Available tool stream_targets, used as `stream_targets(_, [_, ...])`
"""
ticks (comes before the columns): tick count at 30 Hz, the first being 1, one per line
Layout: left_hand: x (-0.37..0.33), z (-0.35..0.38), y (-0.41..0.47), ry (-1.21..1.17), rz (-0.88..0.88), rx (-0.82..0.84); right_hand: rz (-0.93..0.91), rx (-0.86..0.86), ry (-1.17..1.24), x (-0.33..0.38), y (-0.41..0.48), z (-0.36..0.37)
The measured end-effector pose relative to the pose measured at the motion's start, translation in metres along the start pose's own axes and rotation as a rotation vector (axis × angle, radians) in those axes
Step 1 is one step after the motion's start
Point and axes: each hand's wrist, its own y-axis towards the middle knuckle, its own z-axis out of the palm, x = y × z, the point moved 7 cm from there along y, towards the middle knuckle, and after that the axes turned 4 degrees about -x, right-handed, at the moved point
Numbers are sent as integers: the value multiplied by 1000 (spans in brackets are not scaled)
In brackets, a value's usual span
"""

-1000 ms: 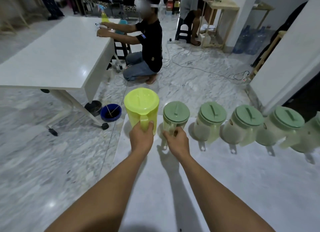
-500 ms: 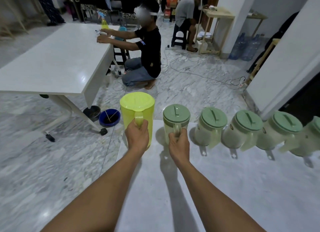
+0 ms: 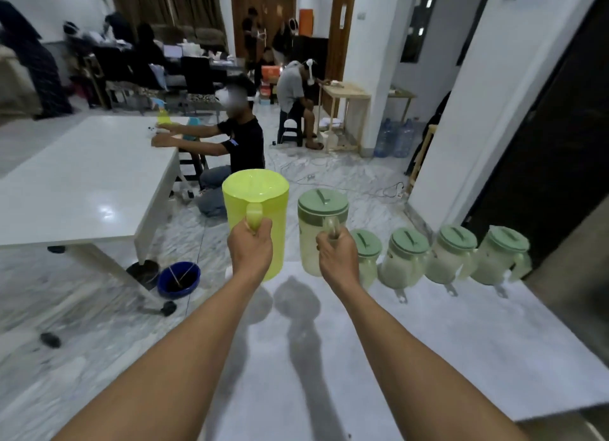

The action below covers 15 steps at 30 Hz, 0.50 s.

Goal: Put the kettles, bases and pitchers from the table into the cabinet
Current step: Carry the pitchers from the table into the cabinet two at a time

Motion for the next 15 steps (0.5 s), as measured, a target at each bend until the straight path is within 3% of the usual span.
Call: stream_targets(15, [-178,20,-65,-165,193,228,-174,-421,-102,135,-58,-198])
